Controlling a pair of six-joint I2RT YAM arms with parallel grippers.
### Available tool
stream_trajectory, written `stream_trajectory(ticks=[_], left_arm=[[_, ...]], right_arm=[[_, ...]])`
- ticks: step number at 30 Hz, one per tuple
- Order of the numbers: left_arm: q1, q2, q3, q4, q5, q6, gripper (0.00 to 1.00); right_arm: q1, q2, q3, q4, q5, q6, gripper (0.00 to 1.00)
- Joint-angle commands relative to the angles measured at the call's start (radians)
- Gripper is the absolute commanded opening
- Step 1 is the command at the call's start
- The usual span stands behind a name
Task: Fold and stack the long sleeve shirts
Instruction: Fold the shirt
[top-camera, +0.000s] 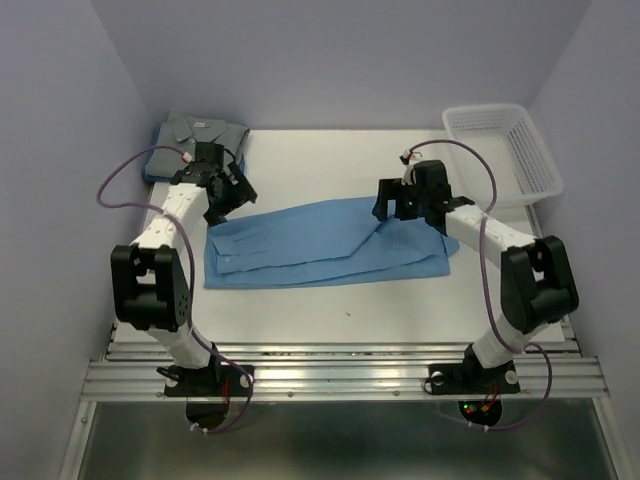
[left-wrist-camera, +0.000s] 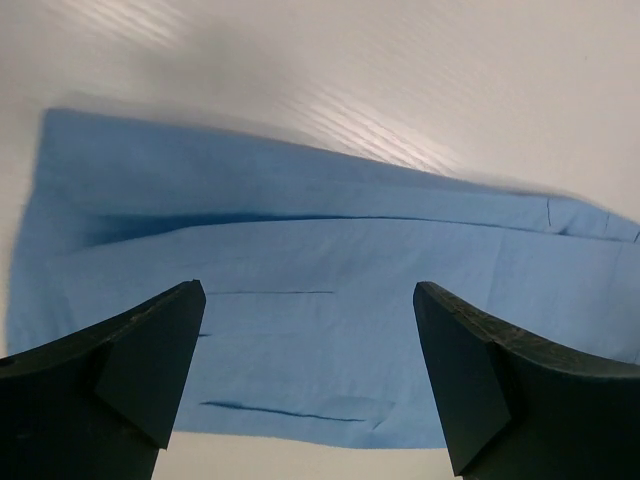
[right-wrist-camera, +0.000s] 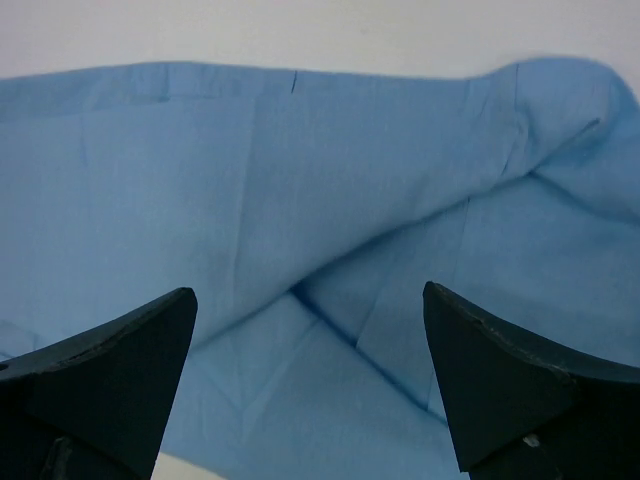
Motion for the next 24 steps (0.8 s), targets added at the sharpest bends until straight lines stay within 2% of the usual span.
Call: stream_trajectory(ticks=[1, 6, 8, 11, 14, 16, 18, 20, 21, 22, 24], left_arm=[[-0.076, 0.15, 0.08, 0.036, 0.106, 0.04, 0.99], [-0.105, 0.27, 0.09, 0.057, 0.1, 0.044, 0.99], [-0.107, 0.287, 0.059, 0.07, 0.107, 0.044, 0.99], [-0.111, 0.29, -0.016, 0.1, 0.125, 0.043, 0.99], [-0.117, 0.253, -0.097, 0.107, 0.113, 0.034, 0.99], [-0.124, 0.189, -0.18, 0.108, 0.109, 0.023, 0.99], [-0.136, 0.138, -0.243, 0.104, 0.119, 0.007, 0.99], [-0.165, 0.058, -0.347, 0.09, 0.122, -0.035, 0.99], [-0.18, 0.029, -0.386, 0.085, 0.127, -0.057, 0.99], [-0.2, -0.03, -0.459, 0.084, 0.133, -0.083, 0.99], [-0.28, -0.092, -0.53, 0.108, 0.19, -0.163, 0.99]], right_arm=[[-0.006, -0.123, -0.185, -0.023, 0.009, 0.09, 1.0], [-0.006, -0.296, -0.4, -0.051, 0.033, 0.215, 1.0], [-0.006, -0.319, -0.463, -0.025, 0.043, 0.232, 1.0], [-0.006, -0.286, -0.451, -0.011, 0.086, 0.244, 1.0], [-0.006, -0.174, -0.417, 0.03, 0.085, 0.235, 1.0], [-0.006, -0.102, -0.362, 0.079, 0.085, 0.207, 1.0], [-0.006, 0.037, -0.287, 0.099, 0.1, 0.135, 1.0], [-0.028, 0.209, -0.111, 0.099, 0.094, 0.077, 1.0], [-0.037, 0.267, -0.045, 0.099, 0.059, 0.065, 1.0], [-0.048, 0.324, 0.093, 0.099, 0.016, 0.057, 1.0], [-0.061, 0.49, 0.234, 0.099, -0.103, 0.052, 1.0]])
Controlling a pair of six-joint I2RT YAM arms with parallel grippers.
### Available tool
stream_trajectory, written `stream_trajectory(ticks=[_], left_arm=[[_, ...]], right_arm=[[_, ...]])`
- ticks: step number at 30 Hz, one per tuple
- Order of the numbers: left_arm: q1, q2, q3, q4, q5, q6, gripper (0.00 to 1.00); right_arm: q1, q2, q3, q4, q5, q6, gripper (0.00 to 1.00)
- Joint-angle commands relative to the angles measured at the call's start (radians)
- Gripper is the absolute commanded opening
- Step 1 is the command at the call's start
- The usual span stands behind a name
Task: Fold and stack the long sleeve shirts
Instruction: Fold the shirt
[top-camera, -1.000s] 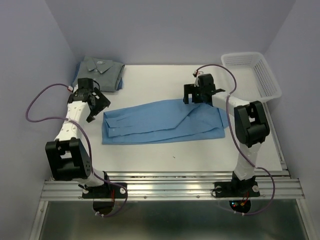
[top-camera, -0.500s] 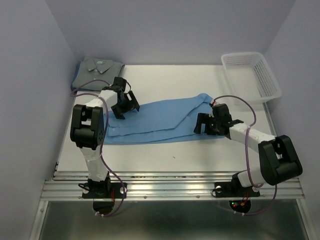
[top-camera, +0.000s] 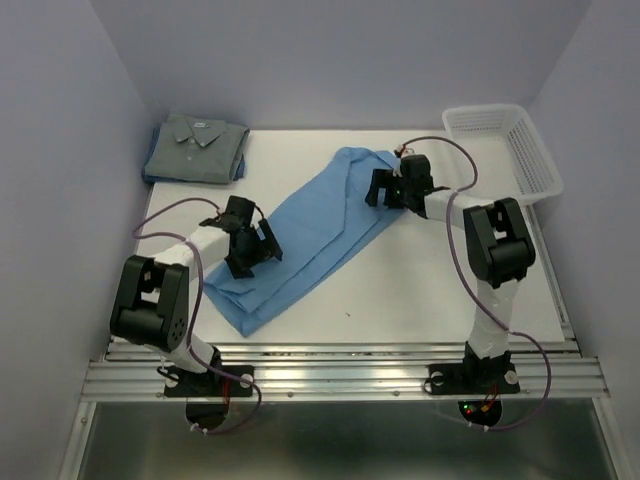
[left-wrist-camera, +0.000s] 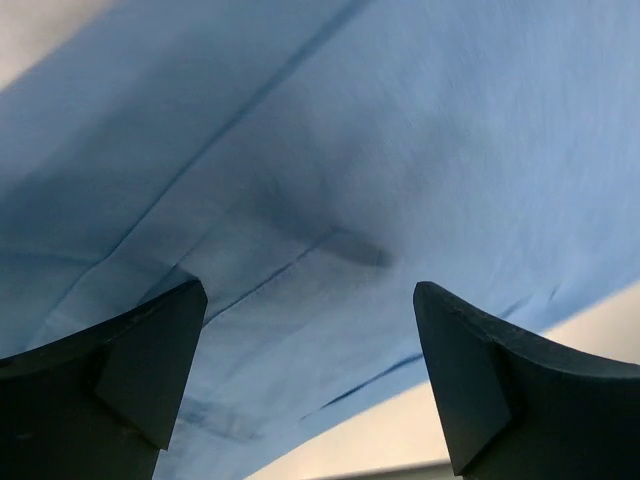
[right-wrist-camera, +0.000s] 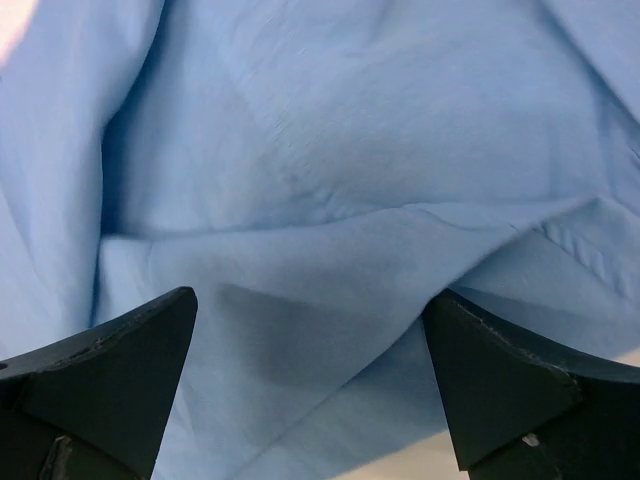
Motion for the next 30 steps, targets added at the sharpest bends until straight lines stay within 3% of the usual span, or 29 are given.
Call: stream_trajectory(ticks=[1, 5, 9, 18, 23, 30], left_arm=[[-0.128, -0.124, -0.191, -0.058, 0.133, -0.143, 0.99], [-0.3, -0.191, -0.311, 0.174, 0.288, -0.269, 0.99], [-0.39, -0.163, -0.288, 0.27, 0.314, -0.309, 0.99], [-0.605, 0.097, -0.057, 0.342, 0.347, -0.324, 0.99], [-0.647, 0.087, 0.035, 0.237, 0.251, -0.292, 0.99], [-0.647, -0.102, 0.069, 0.001, 0.078, -0.277, 0.99]], right_arm=[[-0.034, 0.296, 0.302, -0.03, -0.175, -0.054, 1.0], [-0.034, 0.48, 0.512, 0.005, -0.381, -0.044, 1.0], [-0.034, 0.549, 0.606, 0.018, -0.45, -0.005, 1.0], [-0.034, 0.729, 0.85, -0.077, -0.383, 0.052, 1.0], [-0.034, 0.64, 0.846, -0.112, -0.355, 0.019, 1.0], [-0.034, 0.377, 0.851, -0.171, -0.312, -0.025, 1.0]])
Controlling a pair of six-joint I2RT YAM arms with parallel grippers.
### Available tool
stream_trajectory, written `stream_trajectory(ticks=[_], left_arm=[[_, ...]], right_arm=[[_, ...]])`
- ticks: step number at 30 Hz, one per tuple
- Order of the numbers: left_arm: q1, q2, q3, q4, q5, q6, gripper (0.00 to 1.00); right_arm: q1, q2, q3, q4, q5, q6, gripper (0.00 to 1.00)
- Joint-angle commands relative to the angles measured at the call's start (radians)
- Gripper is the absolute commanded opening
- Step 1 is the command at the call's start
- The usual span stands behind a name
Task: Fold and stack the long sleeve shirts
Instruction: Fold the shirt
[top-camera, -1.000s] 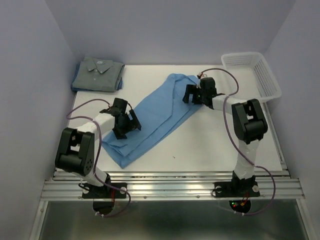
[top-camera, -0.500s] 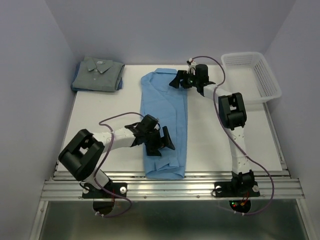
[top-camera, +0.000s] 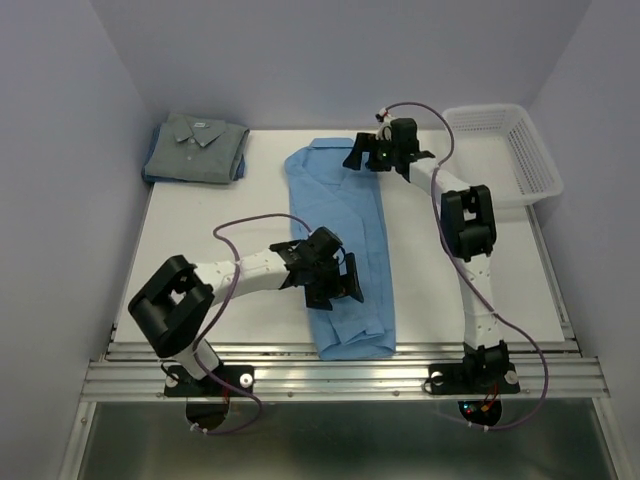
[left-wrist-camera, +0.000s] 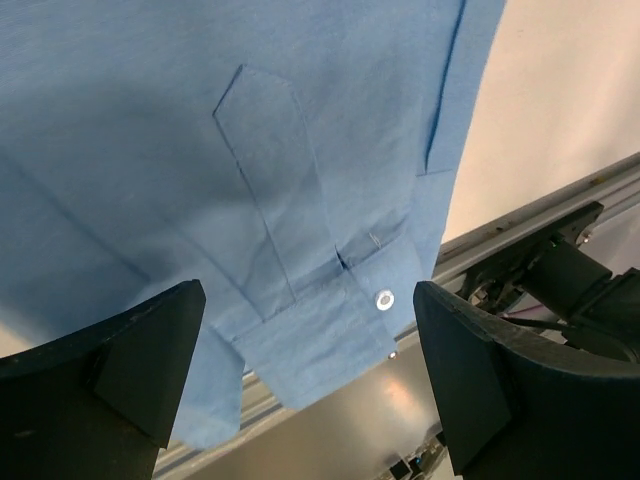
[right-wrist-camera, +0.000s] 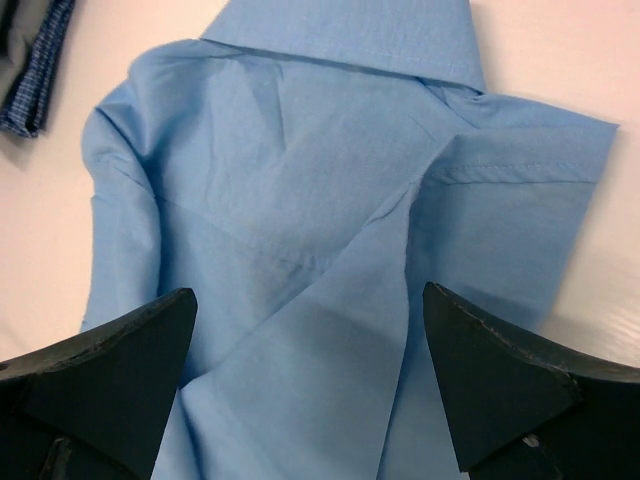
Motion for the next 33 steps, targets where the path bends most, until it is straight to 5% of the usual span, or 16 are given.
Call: stream_trajectory(ticks=[1, 7, 15, 22, 29, 33], left_arm=[[0.002, -0.184, 0.038, -0.169, -0.127, 0.017, 0.99], [0.002, -0.387, -0.156, -0.272, -0.188, -0.05, 0.99], [-0.009, -0.475, -0.27, -0.176, -0.086, -0.073, 0.99], [-0.035, -0.349, -0.16, -0.358, -0.195, -0.095, 0.99], [-0.044, -0.197, 0.01, -0.441, -0.15, -0.04, 0.93], [-0.053, -0.052, 0.081, -0.499, -0.107, 0.028, 0.78]], right_arm=[[0.0, -0.22, -0.019, -0.076, 0.051, -0.038, 1.0], [0.0, -0.64, -0.443, -0.024, 0.298, 0.021, 1.0], [-0.013, -1.156, -1.073, 0.019, 0.244, 0.319, 1.0], [0.025, -1.431, -1.308, -0.304, 0.327, 0.273, 1.0], [0.235, -1.627, -1.425, -0.566, 0.546, 0.356, 1.0], [0.285, -1.614, -1.392, -0.601, 0.549, 0.431, 1.0]])
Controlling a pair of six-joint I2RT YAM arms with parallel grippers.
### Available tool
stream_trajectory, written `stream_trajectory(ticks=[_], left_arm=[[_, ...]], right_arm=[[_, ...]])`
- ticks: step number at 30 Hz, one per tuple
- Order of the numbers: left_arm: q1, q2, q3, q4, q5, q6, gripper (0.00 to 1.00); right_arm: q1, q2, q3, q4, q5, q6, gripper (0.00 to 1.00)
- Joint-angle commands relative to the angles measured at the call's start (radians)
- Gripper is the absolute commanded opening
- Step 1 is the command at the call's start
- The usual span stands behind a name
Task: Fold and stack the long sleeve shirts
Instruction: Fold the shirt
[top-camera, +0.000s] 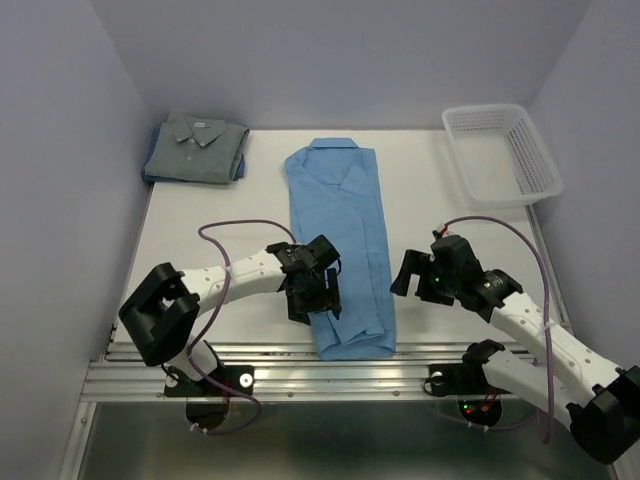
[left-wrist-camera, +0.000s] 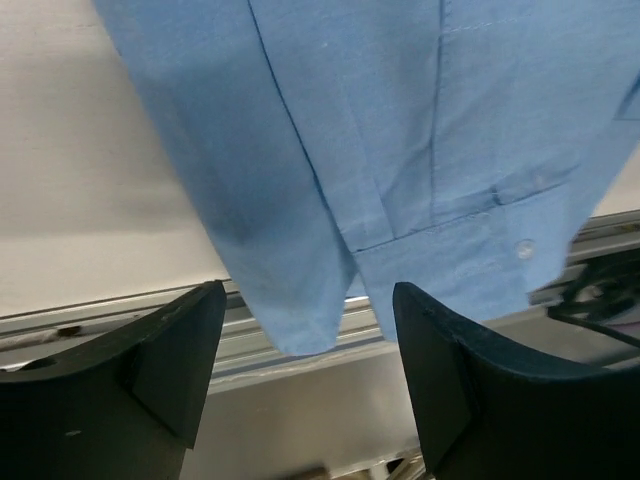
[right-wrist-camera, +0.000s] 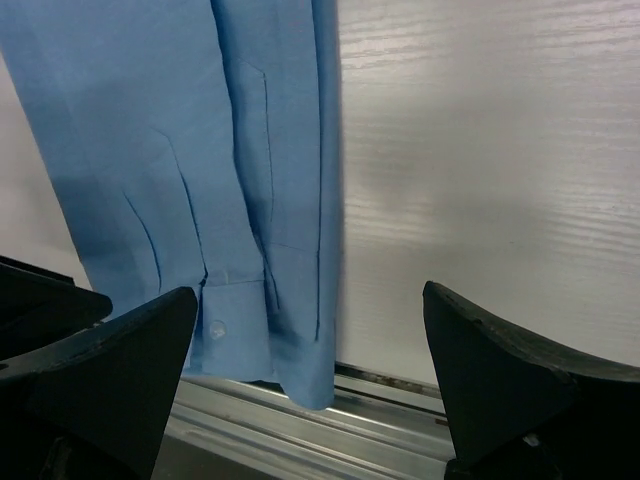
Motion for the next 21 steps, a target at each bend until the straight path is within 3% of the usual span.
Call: stream_trajectory(ticks=[1, 5, 7, 13, 14, 17, 21], left_arm=[[-0.022, 0.099, 0.093, -0.125, 0.034, 0.072, 0.76], [-0.048, 0.159, 0.155, -0.199, 0.029, 0.089, 0.71], [-0.051, 0.185, 0.179, -0.222, 0.029, 0.095, 0.64], [-0.06, 0.237, 0.203, -0.26, 0.019, 0.109, 0.29], [-0.06, 0.239, 0.203, -0.265, 0.017, 0.114, 0.19], [-0.06, 0.246, 0.204, -0.274, 0.014, 0.117, 0.01], [-0.061, 0.232, 0.198, -0.277, 0.014, 0.112, 0.0]], right_arm=[[0.027, 0.014, 0.03, -0.061, 0.09, 0.075, 1.0], [0.037, 0.013, -0.004, -0.061, 0.111, 0.092, 1.0], [0.037, 0.002, -0.007, -0.062, 0.134, 0.101, 1.0], [0.037, 0.017, -0.021, -0.074, 0.119, 0.131, 1.0], [0.037, 0.016, -0.027, -0.071, 0.11, 0.132, 1.0], [0.046, 0.014, -0.047, -0.074, 0.093, 0.143, 1.0], [0.075, 0.005, -0.069, -0.073, 0.018, 0.147, 1.0]])
